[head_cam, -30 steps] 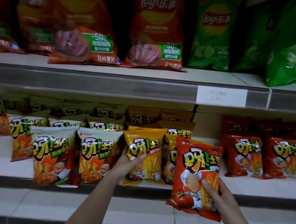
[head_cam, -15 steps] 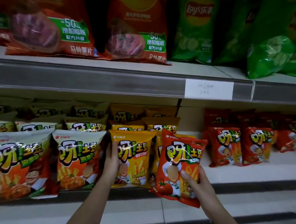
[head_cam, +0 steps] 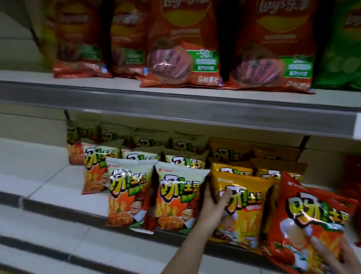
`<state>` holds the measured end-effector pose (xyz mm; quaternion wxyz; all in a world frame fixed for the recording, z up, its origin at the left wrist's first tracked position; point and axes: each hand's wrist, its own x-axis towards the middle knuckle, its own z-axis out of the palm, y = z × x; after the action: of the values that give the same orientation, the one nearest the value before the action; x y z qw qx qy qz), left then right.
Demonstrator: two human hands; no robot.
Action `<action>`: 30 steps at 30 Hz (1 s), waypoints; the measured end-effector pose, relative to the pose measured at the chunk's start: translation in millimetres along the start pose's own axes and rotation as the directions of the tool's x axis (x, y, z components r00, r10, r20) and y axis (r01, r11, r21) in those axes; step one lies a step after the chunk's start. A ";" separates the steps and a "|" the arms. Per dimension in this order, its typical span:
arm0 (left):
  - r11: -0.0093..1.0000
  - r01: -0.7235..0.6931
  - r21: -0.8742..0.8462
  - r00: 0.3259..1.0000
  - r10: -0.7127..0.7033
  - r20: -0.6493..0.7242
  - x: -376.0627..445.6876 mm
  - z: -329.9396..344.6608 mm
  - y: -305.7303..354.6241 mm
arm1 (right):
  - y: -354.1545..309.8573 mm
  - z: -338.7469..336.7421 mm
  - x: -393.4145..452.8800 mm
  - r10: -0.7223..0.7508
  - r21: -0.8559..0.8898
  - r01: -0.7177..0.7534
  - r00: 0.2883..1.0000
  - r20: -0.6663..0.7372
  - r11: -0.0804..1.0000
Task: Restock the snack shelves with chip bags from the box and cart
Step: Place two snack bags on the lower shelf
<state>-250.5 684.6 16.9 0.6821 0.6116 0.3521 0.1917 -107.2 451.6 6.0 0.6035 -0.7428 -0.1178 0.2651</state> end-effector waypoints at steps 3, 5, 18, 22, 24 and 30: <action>0.999 -0.006 0.031 1.000 0.005 0.029 4.1 -3.8 -1.9 | -2.2 8.3 -2.8 -0.003 0.050 0.002 1.000 0.028 0.999; 0.999 -0.016 0.045 0.999 0.014 0.033 5.1 -3.5 -1.3 | -10.0 18.3 -8.3 -0.023 0.061 0.020 0.999 0.041 0.998; 0.984 -0.157 0.083 0.974 0.168 -0.154 10.1 15.8 -12.0 | -26.4 21.8 -24.0 -0.110 -0.024 0.112 0.992 0.062 0.993; 0.965 -0.210 0.157 0.918 0.250 -0.309 4.4 16.8 -1.9 | -30.9 15.4 -28.4 -0.139 0.023 0.138 0.987 0.081 0.990; 0.940 -0.281 0.192 0.870 0.334 -0.362 0.3 22.1 4.0 | -31.0 10.7 -28.5 -0.137 0.044 0.135 0.988 0.063 0.990; 0.884 -0.450 0.132 0.885 0.461 -0.071 -38.9 88.9 24.4 | -27.9 -21.0 -25.3 -0.146 0.097 0.142 0.989 0.033 0.985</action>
<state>-209.2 599.8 50.4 0.5642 0.7039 0.2425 0.3569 -113.0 428.4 41.9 0.6531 -0.6974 -0.1707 0.2409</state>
